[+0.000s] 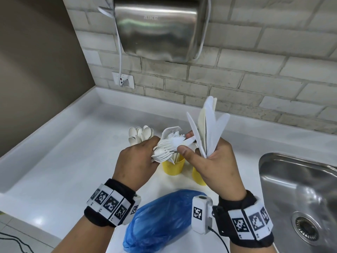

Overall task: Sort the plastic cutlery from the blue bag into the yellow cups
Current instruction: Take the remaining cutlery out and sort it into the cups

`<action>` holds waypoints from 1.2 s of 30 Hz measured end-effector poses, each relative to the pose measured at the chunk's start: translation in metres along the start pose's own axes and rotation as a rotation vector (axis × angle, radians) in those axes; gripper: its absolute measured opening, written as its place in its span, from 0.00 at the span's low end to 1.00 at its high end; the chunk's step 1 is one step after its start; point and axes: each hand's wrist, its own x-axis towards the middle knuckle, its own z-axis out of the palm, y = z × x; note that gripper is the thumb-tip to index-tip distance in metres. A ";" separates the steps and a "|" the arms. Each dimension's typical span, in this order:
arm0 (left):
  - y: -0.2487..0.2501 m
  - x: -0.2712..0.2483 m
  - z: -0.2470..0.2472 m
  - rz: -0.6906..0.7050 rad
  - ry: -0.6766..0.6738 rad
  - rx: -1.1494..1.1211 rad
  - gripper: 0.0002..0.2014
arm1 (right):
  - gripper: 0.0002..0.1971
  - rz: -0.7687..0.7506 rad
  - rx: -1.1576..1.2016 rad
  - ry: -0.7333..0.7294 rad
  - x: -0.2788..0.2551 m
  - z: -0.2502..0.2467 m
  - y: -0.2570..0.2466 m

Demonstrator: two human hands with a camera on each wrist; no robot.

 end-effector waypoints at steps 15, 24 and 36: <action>0.000 -0.003 0.001 -0.056 -0.053 0.029 0.18 | 0.08 0.051 0.171 0.296 0.007 0.001 0.010; 0.004 -0.005 0.001 -0.068 -0.101 0.065 0.17 | 0.06 0.193 0.210 0.374 0.004 0.020 0.017; 0.001 -0.004 0.002 -0.087 -0.124 0.081 0.16 | 0.15 0.322 0.342 0.383 0.008 0.027 0.029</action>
